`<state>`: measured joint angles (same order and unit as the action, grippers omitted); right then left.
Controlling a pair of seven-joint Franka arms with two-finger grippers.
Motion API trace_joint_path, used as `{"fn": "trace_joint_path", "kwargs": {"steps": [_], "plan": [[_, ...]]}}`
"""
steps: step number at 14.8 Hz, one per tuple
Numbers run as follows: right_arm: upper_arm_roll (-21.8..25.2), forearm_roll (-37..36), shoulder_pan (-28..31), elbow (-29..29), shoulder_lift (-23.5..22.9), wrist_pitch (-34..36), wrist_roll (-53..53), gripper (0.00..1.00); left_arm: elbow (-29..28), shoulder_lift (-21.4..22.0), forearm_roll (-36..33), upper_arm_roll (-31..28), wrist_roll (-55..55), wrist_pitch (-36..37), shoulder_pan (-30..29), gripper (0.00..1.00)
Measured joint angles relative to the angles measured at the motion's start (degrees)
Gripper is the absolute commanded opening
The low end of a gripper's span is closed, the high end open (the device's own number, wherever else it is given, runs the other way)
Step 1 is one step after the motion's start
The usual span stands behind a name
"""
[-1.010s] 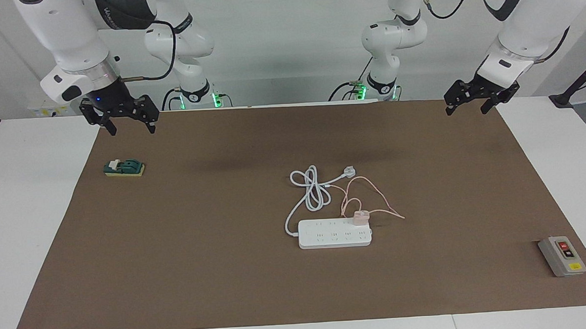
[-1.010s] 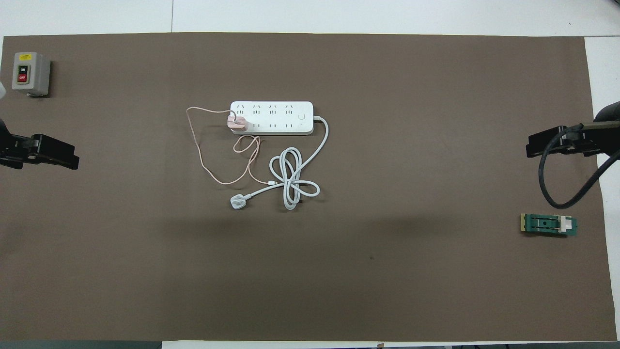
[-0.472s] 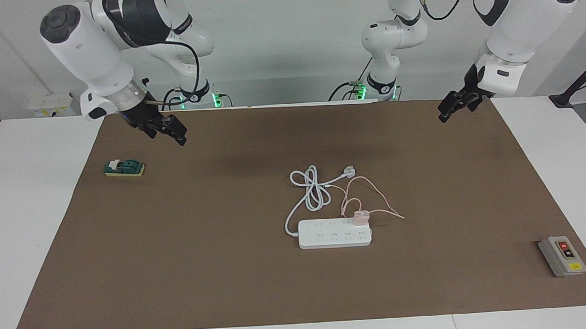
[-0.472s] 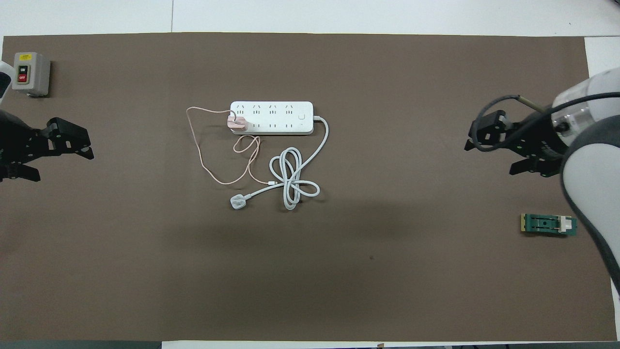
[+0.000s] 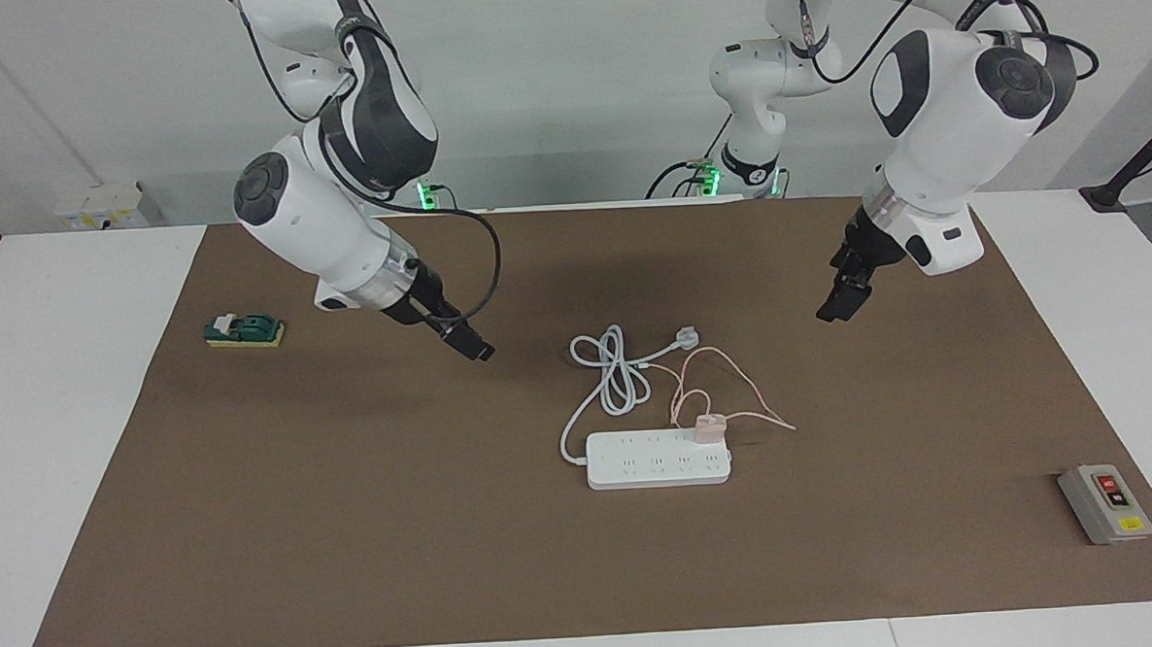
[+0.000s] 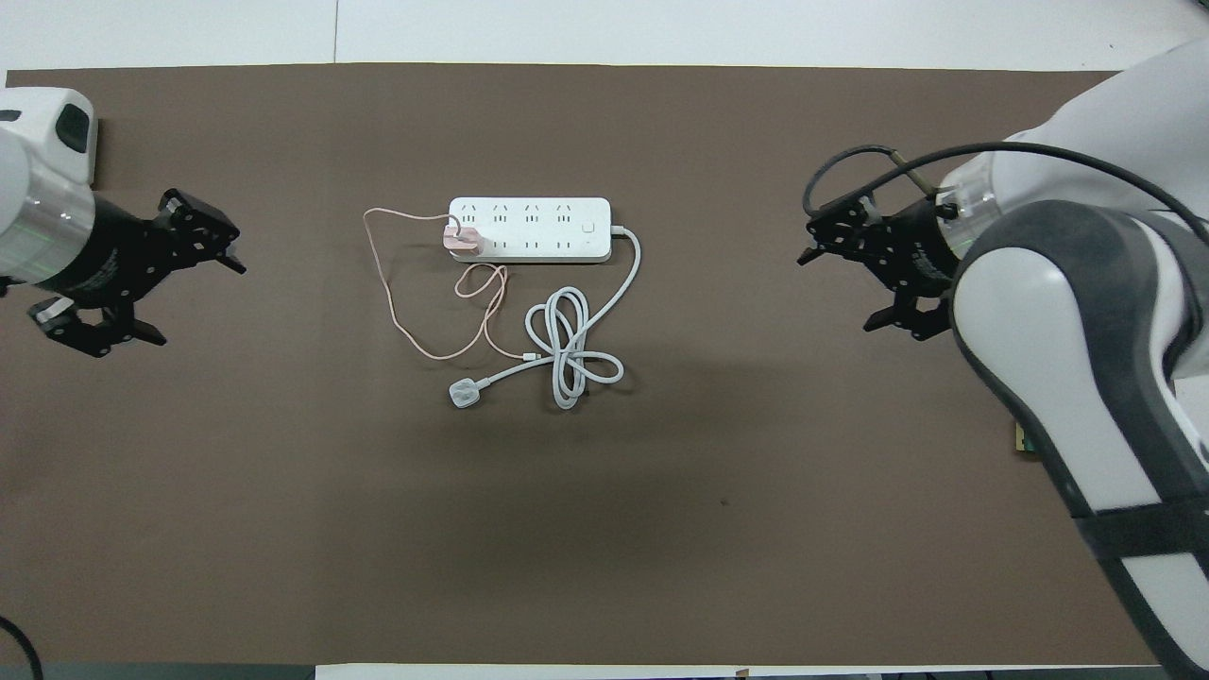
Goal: Unplug charger and place it aside
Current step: 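Reach the left gripper to the pink charger while the right gripper reaches the strip, then grasp the pink charger with the left gripper while the right gripper holds the strip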
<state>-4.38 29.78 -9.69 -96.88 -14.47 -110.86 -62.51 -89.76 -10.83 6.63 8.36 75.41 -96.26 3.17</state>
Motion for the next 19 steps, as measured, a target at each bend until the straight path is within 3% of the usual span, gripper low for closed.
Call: {"fn": "trace_joint_path", "kwargs": {"steps": [5,9,16,19], "plan": [[0.0,10.3,-1.4,9.1,-11.1,-1.9,-9.4,1.00,1.8,-7.6,-1.4,-0.1,24.2,-9.6,5.3,1.00],[0.0,16.0,-5.1,13.0,-19.8,-7.7,-10.8,1.00,1.9,-13.3,-5.3,-0.2,34.8,-15.8,9.6,1.00],[-0.1,21.0,-7.2,21.6,-31.4,-8.5,-11.2,1.00,1.9,-17.8,-7.4,-0.3,41.7,-21.5,11.8,1.00],[-0.1,21.1,-7.8,23.9,-34.2,-8.5,-11.3,1.00,1.9,-19.1,-8.2,-0.4,43.9,-24.3,13.0,1.00]]}}
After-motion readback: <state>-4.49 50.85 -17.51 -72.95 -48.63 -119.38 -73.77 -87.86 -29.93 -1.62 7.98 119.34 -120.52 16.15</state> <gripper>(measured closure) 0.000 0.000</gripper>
